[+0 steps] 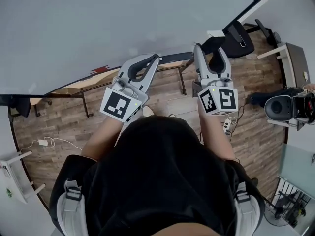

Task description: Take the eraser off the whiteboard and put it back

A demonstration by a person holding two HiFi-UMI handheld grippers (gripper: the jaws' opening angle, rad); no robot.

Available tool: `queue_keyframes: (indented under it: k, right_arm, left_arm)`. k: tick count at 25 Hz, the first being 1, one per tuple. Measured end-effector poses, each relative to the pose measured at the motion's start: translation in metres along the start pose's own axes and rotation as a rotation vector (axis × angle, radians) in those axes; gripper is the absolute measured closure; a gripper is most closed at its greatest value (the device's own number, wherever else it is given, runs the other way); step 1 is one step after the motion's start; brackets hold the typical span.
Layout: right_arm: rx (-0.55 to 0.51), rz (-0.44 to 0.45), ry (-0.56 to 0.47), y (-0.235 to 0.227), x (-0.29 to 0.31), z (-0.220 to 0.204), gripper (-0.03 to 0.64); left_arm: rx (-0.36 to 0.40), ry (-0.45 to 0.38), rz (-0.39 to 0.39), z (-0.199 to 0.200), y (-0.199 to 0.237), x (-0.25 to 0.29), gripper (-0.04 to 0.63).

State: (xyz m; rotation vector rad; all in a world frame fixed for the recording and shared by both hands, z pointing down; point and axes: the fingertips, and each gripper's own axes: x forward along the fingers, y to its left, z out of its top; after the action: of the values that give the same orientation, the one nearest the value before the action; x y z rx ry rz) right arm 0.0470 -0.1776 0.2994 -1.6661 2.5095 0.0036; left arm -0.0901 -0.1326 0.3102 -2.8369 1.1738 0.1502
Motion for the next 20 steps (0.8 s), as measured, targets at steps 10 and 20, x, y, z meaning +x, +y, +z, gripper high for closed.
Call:
queue_keyframes:
  k: [10,20]
  right_arm:
    - [-0.017,0.212,-0.002,0.023,-0.038,0.009,0.393]
    - [-0.018,0.357,0.012,0.028,-0.075,0.01,0.393]
  left_arm:
    - [0.031,0.023,0.089,0.012,-0.039,-0.016,0.6]
    - [0.044,0.037,0.163,0.017,-0.075,-0.029,0.6]
